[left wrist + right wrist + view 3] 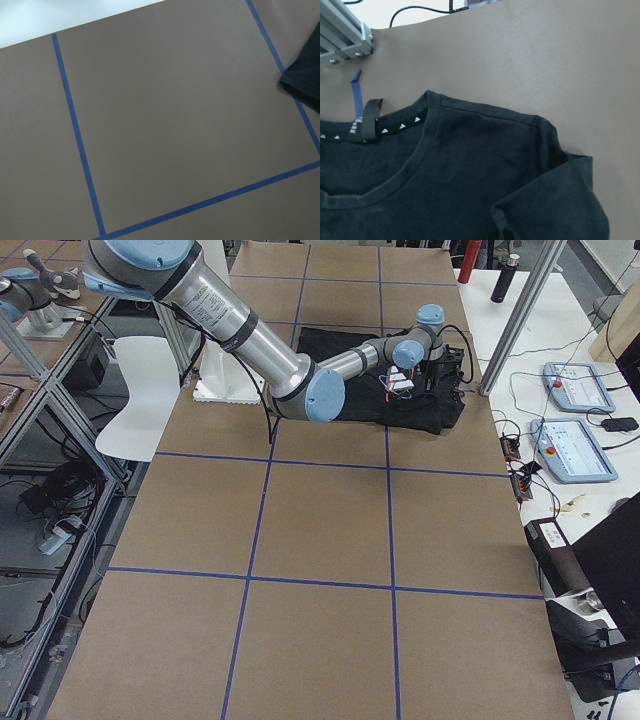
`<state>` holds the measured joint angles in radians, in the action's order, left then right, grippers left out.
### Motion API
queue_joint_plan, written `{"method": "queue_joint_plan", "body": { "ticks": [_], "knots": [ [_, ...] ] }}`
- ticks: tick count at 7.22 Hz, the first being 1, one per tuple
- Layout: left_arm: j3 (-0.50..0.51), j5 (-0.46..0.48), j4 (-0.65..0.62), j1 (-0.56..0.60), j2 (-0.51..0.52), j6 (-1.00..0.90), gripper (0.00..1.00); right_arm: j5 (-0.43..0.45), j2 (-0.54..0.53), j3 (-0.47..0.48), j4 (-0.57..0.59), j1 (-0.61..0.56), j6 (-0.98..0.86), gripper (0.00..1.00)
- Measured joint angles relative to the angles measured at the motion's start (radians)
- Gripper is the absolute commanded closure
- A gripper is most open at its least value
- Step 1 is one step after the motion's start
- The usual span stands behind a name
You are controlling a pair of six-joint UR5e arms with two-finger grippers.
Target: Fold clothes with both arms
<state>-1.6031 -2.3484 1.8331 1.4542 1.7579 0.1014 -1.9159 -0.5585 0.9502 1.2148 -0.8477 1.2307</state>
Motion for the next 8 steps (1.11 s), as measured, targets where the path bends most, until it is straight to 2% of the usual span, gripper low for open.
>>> {"method": "queue_joint_plan", "body": {
  "ticks": [4,5,6,7,8],
  "knots": [
    [0.001,0.0,0.0,0.0,-0.001,0.0,0.0,0.045,0.049,-0.052,-0.005,0.043,0.017,1.0],
    [0.002,0.0,0.0,0.0,-0.001,0.0,0.0,0.051,0.049,-0.052,-0.006,0.049,0.018,0.9],
    [0.002,-0.001,0.0,0.0,-0.001,0.0,0.0,0.054,0.051,-0.053,-0.008,0.051,0.018,0.23],
    [0.002,-0.001,0.0,0.0,-0.001,0.0,0.0,0.055,0.052,-0.053,-0.008,0.053,0.018,0.01],
    [0.002,-0.001,0.0,0.0,-0.001,-0.001,0.0,0.064,0.053,-0.053,-0.009,0.057,0.017,0.01]
  ]
}}
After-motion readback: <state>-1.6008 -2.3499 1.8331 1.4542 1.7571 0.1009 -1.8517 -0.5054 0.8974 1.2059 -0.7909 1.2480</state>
